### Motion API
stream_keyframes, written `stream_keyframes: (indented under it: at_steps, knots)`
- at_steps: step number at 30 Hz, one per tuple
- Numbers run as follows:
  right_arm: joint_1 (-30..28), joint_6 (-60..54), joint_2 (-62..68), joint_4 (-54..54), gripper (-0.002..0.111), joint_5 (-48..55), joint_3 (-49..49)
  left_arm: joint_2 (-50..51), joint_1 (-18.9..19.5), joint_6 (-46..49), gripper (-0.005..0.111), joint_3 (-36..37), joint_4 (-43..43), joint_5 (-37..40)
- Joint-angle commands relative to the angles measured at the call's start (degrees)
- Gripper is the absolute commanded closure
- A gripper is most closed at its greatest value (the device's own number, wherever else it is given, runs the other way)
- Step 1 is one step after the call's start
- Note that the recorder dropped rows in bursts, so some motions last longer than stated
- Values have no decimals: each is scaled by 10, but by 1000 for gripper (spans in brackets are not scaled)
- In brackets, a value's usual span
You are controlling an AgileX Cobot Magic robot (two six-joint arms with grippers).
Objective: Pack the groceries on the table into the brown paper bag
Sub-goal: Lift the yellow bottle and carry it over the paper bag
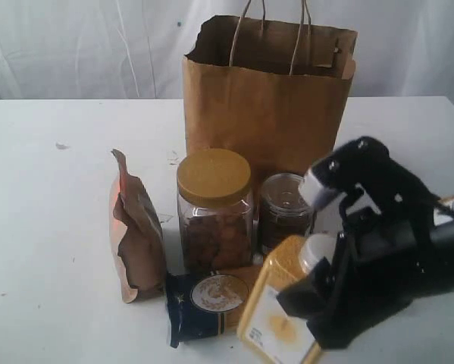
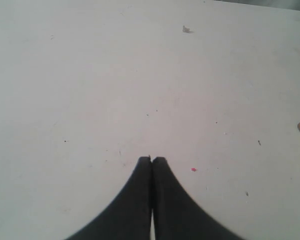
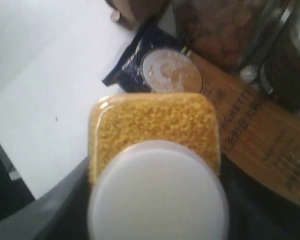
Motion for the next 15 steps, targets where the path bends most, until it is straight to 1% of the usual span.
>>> stream_keyframes:
  at_steps: [1, 4, 7, 9, 10, 11, 12, 13, 14, 15]
  knots:
    - [1, 37, -9, 17, 108, 7, -76, -3, -2, 0, 107, 2, 1, -1]
    - [1, 66, -9, 15, 108, 75, -163, -3, -2, 0, 107, 2, 1, -1]
    - [1, 91, -9, -18, 108, 89, -244, -3, -2, 0, 107, 2, 1, -1]
    - [1, 137, -9, -117, 108, 73, -299, -3, -2, 0, 107, 2, 1, -1]
    - [1, 186, -9, -196, 108, 58, -325, -3, -2, 0, 107, 2, 1, -1]
    - [1, 217, -9, -244, 108, 47, -337, -3, -2, 0, 107, 2, 1, -1]
    - [1, 277, -9, -329, 108, 28, -355, -3, -2, 0, 107, 2, 1, -1]
    - [1, 311, -9, -376, 108, 16, -359, -3, -2, 0, 107, 2, 1, -1]
    - [1, 384, -9, -474, 108, -16, -362, -3, -2, 0, 107, 2, 1, -1]
    - [1, 422, -9, -522, 108, -33, -362, -3, -2, 0, 107, 2, 1, -1]
